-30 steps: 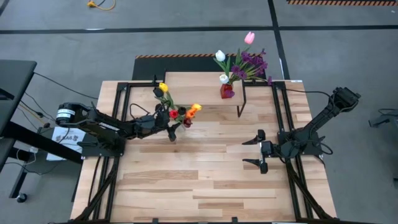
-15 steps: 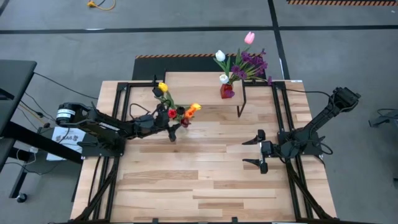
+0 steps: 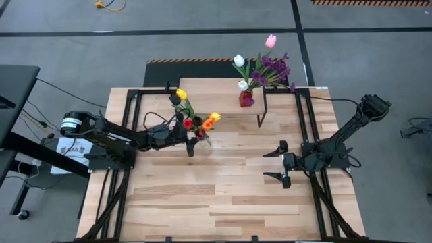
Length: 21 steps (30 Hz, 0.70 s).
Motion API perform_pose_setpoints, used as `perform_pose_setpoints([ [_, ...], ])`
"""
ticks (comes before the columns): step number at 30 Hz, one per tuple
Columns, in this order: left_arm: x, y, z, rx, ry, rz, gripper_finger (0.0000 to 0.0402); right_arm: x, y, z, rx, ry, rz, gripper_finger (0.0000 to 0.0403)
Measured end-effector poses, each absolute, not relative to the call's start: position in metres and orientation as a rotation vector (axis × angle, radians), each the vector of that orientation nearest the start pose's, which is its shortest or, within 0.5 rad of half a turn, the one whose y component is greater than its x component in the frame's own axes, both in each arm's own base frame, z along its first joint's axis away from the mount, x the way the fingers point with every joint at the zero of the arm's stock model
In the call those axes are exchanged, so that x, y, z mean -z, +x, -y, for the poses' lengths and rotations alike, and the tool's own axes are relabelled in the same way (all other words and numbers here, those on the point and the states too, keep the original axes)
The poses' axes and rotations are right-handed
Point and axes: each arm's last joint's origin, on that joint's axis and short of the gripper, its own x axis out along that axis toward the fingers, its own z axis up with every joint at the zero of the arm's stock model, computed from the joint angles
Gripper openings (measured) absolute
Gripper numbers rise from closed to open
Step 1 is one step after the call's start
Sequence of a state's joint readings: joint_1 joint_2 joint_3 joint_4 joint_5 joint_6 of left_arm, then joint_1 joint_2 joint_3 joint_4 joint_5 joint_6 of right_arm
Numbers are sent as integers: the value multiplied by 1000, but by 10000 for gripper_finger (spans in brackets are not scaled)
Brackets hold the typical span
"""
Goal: Pick and place flowers into a vace then onto a shelf
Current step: Put the transparent vase with flowers on the shelf
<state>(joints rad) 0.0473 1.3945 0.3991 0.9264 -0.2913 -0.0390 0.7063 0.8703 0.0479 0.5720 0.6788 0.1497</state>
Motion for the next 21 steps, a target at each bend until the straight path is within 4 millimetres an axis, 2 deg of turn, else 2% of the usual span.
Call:
perform_pose_setpoints([
  [9, -208, 272, -12, -305, -42, -114, 211, -145, 124, -82, -13, -8, -191, 335],
  [15, -255, 272, -7, -288, -47, -115, 211, -145, 125, -82, -13, -3, -185, 335],
  [21, -307, 247, -7, -309, 1, -97, 211, -145, 125, -82, -14, -2, -185, 335],
])
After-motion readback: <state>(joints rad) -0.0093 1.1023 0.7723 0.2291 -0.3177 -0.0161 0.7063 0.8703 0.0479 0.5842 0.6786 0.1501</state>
